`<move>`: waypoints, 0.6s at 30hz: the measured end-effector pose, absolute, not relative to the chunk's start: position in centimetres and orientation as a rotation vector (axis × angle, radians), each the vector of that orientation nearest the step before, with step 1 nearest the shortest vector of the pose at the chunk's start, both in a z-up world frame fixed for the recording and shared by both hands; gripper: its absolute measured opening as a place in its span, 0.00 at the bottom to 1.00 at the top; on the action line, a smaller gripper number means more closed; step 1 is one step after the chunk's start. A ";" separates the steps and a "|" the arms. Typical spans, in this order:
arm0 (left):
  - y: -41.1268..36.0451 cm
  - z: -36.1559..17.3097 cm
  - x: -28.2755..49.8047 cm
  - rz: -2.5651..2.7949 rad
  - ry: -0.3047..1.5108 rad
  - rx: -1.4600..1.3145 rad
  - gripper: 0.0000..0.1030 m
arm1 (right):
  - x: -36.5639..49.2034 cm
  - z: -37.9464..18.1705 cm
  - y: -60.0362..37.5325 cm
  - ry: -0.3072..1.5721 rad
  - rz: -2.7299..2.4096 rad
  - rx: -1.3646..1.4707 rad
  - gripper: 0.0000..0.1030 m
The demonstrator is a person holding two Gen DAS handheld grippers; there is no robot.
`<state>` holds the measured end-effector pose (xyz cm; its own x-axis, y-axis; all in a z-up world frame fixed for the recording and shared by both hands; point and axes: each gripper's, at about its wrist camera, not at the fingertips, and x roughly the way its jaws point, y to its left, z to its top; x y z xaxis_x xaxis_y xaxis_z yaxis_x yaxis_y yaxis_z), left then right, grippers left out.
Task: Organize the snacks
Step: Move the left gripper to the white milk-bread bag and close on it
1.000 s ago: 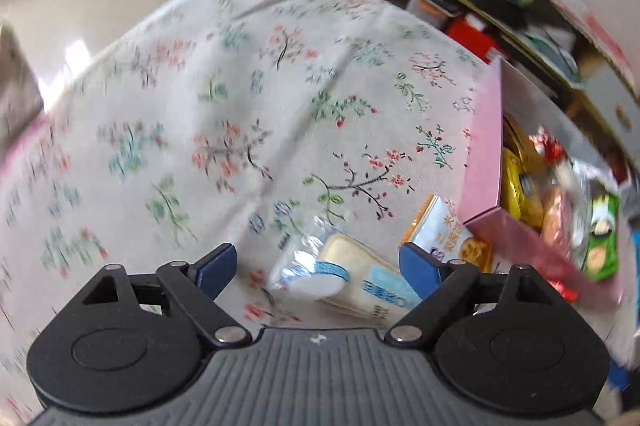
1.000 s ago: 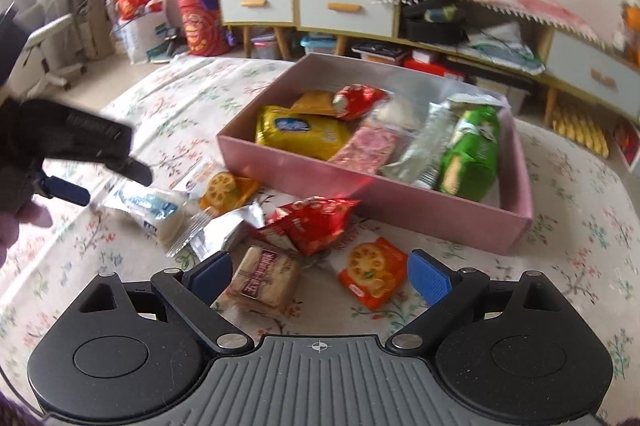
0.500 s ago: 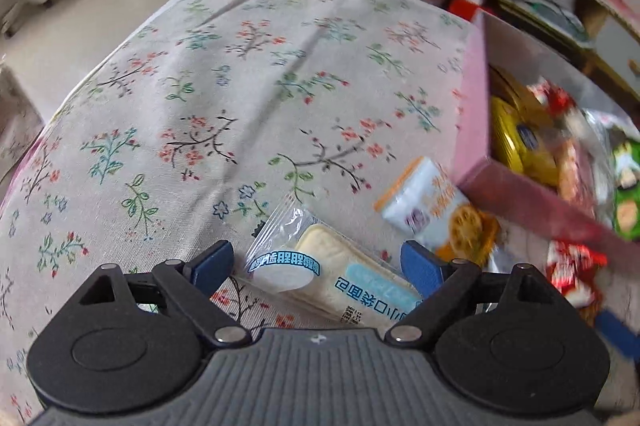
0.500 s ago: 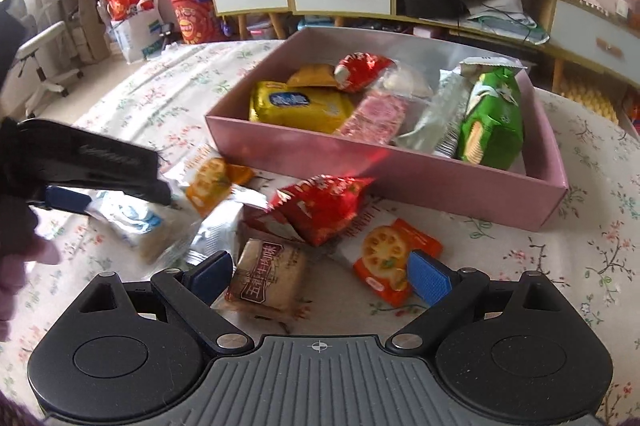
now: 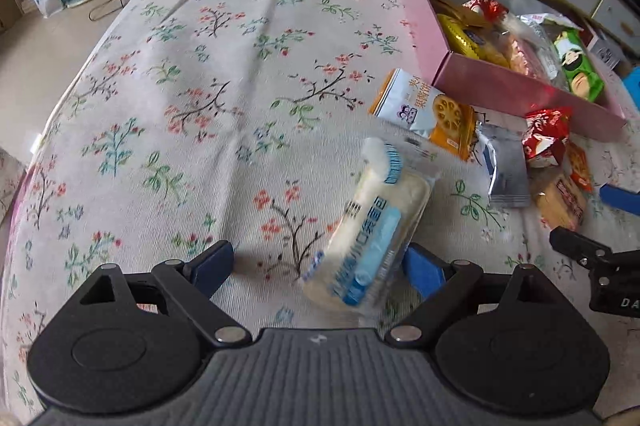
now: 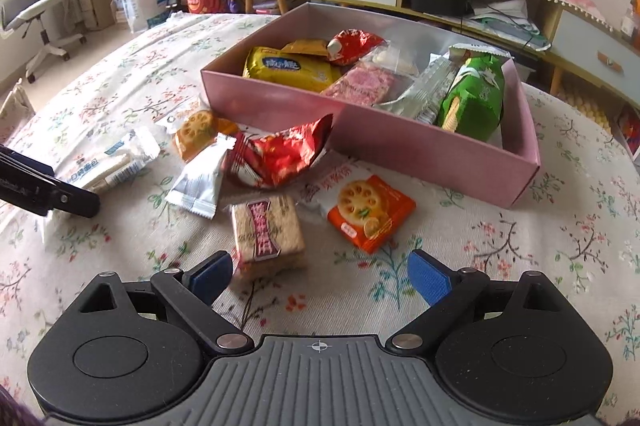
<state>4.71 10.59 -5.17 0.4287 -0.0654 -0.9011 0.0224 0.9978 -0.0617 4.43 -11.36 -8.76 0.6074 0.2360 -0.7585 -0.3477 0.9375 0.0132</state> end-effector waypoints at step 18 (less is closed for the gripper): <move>7.2 -5.5 5.0 -0.178 1.050 0.138 0.83 | 4.4 -9.1 -10.4 0.825 0.404 -0.089 0.93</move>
